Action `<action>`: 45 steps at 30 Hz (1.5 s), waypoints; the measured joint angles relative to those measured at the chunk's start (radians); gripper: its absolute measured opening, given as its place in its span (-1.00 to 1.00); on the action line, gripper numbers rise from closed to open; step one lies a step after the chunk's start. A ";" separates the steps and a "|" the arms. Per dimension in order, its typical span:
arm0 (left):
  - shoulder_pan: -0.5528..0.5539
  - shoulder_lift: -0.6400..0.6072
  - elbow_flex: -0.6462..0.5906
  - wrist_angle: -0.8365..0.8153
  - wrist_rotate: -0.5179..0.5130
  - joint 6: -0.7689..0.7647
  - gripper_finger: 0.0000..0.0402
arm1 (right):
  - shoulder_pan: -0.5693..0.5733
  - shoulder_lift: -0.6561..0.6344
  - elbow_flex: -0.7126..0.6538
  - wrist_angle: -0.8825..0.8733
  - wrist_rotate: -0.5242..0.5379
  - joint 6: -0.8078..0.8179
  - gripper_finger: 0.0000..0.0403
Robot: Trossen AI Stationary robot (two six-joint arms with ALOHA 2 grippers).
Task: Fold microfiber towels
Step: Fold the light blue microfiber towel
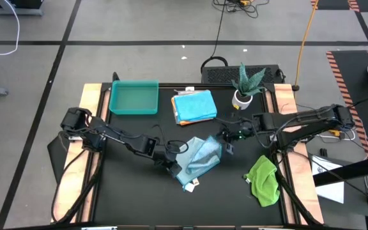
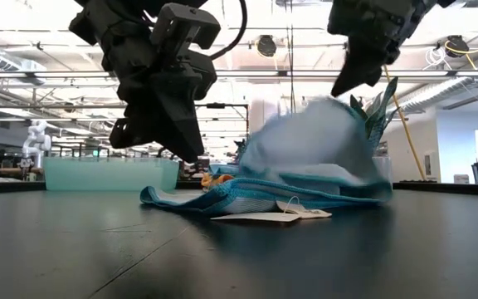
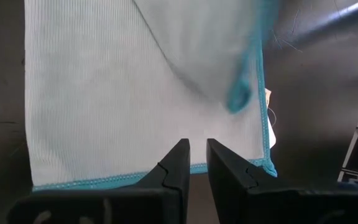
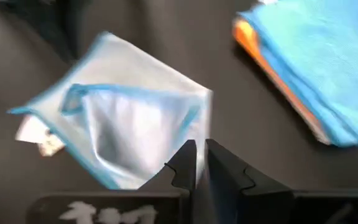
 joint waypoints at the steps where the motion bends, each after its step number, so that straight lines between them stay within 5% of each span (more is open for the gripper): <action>1: -0.002 0.000 0.000 0.000 -0.002 -0.005 -0.72 | -0.005 -0.002 0.000 -0.016 0.013 0.000 -0.87; 10: -0.015 0.000 0.000 -0.007 -0.026 -0.012 -0.72 | -0.028 -0.061 0.000 -0.089 0.100 0.064 -0.87; 18: 0.013 0.000 0.000 -0.040 -0.101 0.040 -0.72 | 0.035 -0.018 0.000 0.052 -0.107 0.109 -0.87; 27: 0.049 0.000 0.000 -0.037 -0.101 0.080 -0.72 | 0.113 0.226 0.000 0.141 -0.313 0.062 -0.87; 34: 0.056 0.000 0.000 -0.037 -0.101 0.086 -0.72 | 0.155 0.373 0.000 0.208 -0.344 -0.012 -0.86; 45: 0.056 0.000 0.000 -0.038 -0.109 0.083 -0.72 | 0.177 0.390 0.000 0.215 -0.333 -0.146 -0.61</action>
